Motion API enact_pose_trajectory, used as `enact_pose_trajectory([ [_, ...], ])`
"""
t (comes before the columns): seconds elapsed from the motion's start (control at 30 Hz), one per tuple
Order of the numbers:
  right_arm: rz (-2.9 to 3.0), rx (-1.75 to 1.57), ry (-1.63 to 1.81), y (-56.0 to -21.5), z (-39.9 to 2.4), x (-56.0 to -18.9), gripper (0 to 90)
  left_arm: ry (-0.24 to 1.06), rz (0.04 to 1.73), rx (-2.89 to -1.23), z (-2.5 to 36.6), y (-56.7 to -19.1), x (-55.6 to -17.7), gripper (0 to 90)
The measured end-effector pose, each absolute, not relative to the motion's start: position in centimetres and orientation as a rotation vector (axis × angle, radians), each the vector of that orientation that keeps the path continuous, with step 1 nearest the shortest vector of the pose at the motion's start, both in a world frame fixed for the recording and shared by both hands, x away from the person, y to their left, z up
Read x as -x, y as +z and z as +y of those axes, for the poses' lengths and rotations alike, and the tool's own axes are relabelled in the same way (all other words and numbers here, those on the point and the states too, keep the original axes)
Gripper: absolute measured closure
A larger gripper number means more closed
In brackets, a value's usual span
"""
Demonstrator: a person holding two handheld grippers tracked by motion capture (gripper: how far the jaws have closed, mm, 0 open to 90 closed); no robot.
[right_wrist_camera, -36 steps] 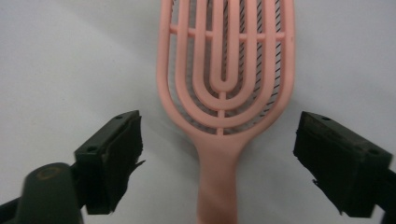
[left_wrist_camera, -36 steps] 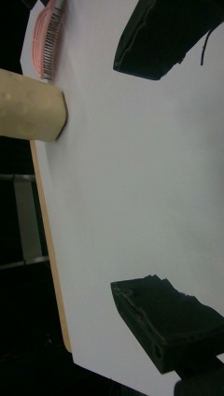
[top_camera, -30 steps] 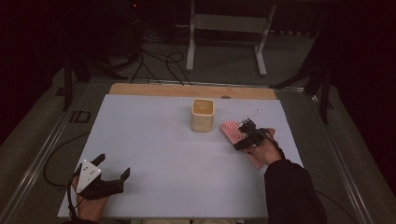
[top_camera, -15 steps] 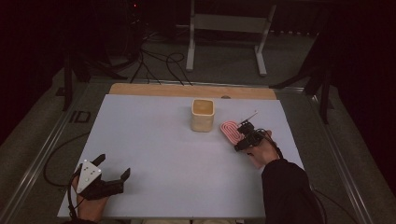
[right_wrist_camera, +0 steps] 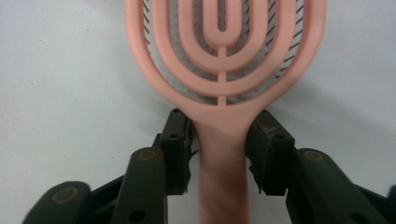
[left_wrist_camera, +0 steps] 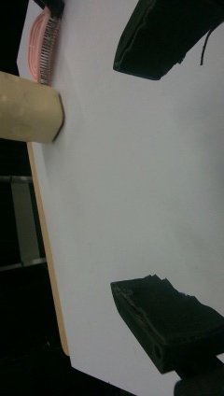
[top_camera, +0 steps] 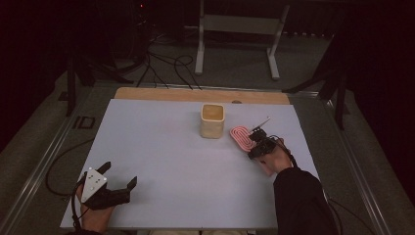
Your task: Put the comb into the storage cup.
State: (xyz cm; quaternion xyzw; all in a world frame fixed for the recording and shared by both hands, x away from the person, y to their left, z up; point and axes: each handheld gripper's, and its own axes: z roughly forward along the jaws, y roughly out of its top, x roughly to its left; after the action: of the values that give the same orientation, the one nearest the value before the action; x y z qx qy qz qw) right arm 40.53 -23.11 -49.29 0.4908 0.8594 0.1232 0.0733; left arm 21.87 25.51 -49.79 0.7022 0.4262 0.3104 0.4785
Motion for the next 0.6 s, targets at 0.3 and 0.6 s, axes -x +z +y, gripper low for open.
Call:
enact_pose_trajectory([
  [0.3, 2.566, -1.477, 0.393, -49.35, -23.22, -40.29, 66.2, 0.758, 1.041, -1.716, 25.48, -49.80, -21.85, 0.0],
  [0.6, 2.547, -1.470, 0.426, -49.44, -23.57, -40.10, 68.3, 0.760, 1.044, -1.718, 25.49, -49.79, -21.84, 0.0],
])
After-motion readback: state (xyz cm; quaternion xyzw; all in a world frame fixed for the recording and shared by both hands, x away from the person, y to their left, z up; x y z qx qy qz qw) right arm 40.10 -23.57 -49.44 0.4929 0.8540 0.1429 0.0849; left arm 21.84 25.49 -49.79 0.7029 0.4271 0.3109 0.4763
